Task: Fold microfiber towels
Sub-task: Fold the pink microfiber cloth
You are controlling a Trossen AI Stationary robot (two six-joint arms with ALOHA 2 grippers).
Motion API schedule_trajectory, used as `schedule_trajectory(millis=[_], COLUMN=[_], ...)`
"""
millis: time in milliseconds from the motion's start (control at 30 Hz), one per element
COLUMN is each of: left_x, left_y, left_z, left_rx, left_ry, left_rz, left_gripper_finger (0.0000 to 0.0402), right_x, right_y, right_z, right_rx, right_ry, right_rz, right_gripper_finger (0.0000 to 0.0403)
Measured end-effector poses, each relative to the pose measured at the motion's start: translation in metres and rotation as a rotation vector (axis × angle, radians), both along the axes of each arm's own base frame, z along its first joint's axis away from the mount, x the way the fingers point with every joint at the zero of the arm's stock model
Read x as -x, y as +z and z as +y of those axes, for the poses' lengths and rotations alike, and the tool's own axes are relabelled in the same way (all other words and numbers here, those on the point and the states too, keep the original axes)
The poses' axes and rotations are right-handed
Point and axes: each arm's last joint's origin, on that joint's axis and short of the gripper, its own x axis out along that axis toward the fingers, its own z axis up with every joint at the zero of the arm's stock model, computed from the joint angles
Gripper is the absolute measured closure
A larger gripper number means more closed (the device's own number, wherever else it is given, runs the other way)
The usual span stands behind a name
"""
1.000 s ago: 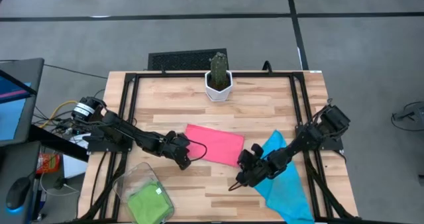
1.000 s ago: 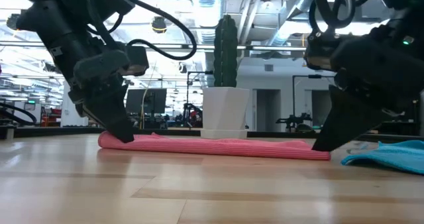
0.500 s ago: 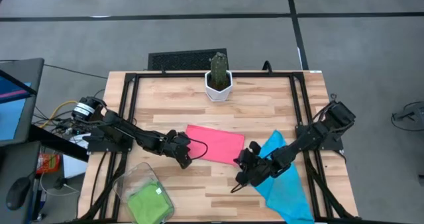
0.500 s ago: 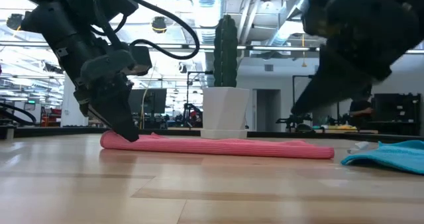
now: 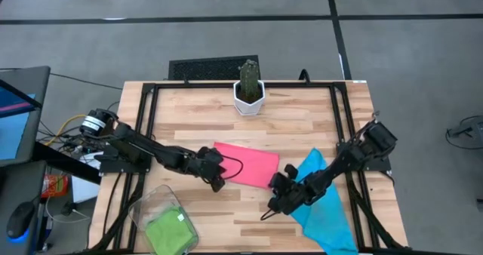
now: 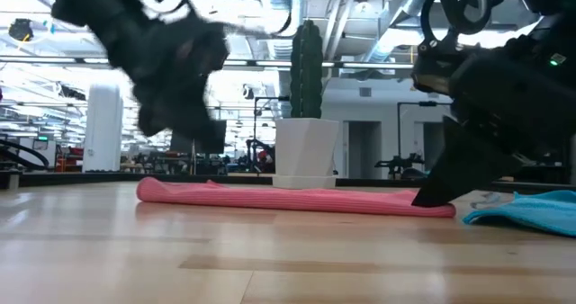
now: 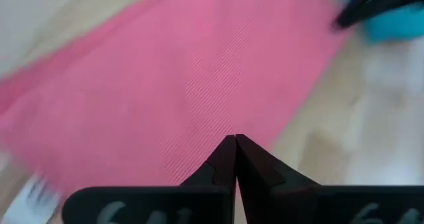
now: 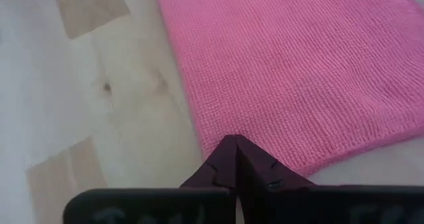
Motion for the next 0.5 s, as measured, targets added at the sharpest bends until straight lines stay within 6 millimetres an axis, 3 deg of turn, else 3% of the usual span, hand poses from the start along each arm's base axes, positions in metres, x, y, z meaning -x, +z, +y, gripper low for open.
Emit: schedule_trajectory(millis=[100,200,500], left_x=[-0.009,-0.018,-0.051], left_y=[0.013,0.013,-0.031], left_z=[-0.004,-0.012,-0.024], left_rx=[0.013,0.006,-0.004], left_ry=[-0.027,-0.054,-0.061], left_rz=[-0.108,-0.203,-0.187], left_gripper_finger=[0.0401,0.0401,0.0401], right_x=[0.0,0.001,0.002], right_y=[0.005,0.018,0.033], right_z=[-0.005,-0.006,-0.005], right_rx=[0.005,0.004,-0.01], right_ry=[-0.001,0.007,0.02], right_rz=[0.003,-0.036,-0.077], right_gripper_finger=[0.0376,0.038,0.0376])
